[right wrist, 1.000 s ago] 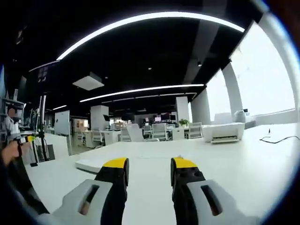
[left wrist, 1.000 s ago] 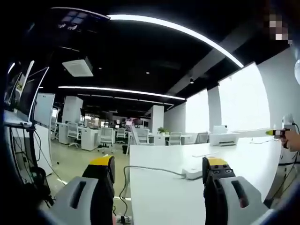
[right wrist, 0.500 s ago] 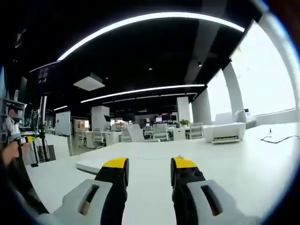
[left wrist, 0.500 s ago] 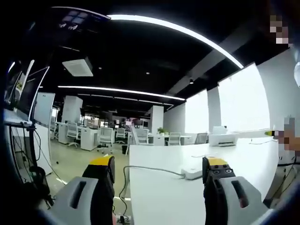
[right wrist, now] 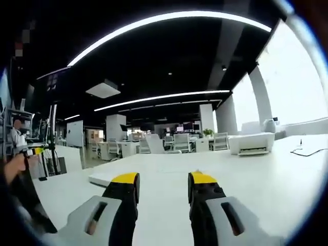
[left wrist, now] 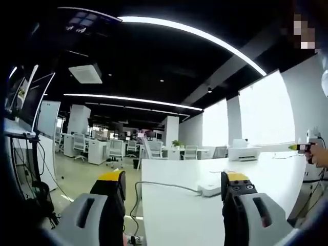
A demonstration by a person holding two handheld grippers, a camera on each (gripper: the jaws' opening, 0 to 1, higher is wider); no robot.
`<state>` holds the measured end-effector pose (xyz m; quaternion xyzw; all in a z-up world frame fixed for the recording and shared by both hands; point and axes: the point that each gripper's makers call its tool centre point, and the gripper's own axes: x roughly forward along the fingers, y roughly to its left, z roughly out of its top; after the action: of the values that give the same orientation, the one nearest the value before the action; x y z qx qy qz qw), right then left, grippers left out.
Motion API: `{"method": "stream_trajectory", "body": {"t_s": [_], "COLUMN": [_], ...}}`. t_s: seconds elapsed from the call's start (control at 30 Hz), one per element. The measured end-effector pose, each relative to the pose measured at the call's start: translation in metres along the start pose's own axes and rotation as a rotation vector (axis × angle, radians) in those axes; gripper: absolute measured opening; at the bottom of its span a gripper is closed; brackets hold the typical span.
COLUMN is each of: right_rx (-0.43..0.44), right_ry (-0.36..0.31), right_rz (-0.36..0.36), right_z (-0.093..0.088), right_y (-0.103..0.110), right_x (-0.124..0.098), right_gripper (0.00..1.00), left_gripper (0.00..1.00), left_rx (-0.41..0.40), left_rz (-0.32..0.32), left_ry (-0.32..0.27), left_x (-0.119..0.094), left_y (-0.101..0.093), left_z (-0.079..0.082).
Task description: Pick up the power strip scattered on the table, fix it on the side mounting bracket of the table, and press the switch
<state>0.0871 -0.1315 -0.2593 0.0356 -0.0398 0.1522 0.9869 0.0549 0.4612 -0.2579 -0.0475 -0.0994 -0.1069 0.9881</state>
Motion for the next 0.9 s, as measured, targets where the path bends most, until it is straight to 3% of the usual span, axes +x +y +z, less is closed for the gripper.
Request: {"method": "stream_trajectory", "body": {"t_s": [0.9], "right_rx": [-0.012], "right_ry": [0.034], "right_rz": [0.071], "right_z": [-0.008], "right_y": [0.0], "right_x": [0.007], "right_gripper": [0.37], "left_gripper": [0.8], "left_rx": [-0.007], "left_rz": [-0.035], "left_ry": [0.036], "left_x": [-0.001], "left_y": [-0.012], "left_z": [-0.009]}}
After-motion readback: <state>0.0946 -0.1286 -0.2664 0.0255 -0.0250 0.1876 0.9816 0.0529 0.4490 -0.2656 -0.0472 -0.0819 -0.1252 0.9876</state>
